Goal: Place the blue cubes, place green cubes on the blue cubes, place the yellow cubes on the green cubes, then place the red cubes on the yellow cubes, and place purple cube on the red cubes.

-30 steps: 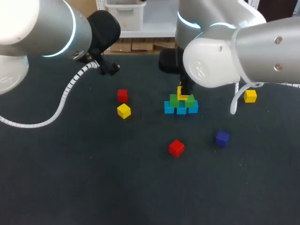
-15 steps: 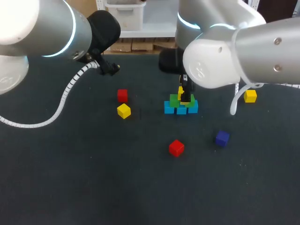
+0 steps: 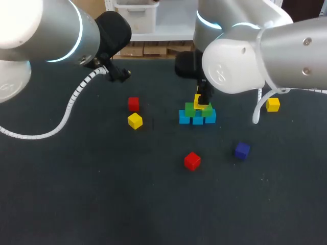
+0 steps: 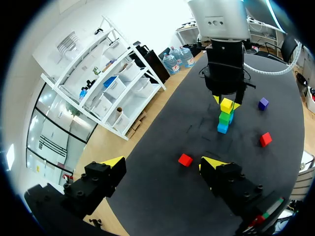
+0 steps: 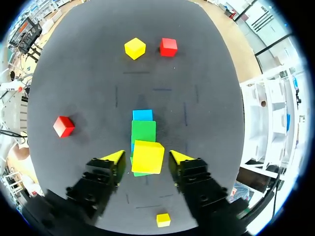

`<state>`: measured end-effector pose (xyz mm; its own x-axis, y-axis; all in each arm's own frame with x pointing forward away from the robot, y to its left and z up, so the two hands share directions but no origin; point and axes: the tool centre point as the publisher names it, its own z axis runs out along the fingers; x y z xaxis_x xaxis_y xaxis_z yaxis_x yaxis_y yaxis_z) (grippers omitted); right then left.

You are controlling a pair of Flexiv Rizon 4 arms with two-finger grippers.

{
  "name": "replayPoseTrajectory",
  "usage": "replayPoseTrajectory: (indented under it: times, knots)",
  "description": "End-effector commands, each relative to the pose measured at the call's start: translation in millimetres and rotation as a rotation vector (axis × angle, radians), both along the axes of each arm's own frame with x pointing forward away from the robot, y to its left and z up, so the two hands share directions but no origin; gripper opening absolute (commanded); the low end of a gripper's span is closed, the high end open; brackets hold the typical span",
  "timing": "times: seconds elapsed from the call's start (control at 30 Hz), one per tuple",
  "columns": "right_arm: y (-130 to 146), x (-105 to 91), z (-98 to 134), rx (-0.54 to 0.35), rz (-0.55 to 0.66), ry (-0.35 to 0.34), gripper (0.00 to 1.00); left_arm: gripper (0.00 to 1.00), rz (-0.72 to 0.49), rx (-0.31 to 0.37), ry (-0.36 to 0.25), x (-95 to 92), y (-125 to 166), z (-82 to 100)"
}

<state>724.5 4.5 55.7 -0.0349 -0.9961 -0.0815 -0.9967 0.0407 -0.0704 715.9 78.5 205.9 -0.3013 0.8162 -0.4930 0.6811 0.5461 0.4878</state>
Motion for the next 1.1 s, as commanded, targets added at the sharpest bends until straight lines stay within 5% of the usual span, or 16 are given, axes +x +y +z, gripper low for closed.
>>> replayPoseTrajectory:
  times: [0.03,1.1]
  knots:
    - [-0.3,-0.4,-0.3,0.002,0.003,0.000,0.42,1.00,-0.002,-0.002,0.001,0.6,0.4,-0.1]
    - [3.9,-4.4,2.1,0.006,0.036,0.000,0.29,1.00,-0.002,-0.002,0.001,0.6,0.4,-0.1]
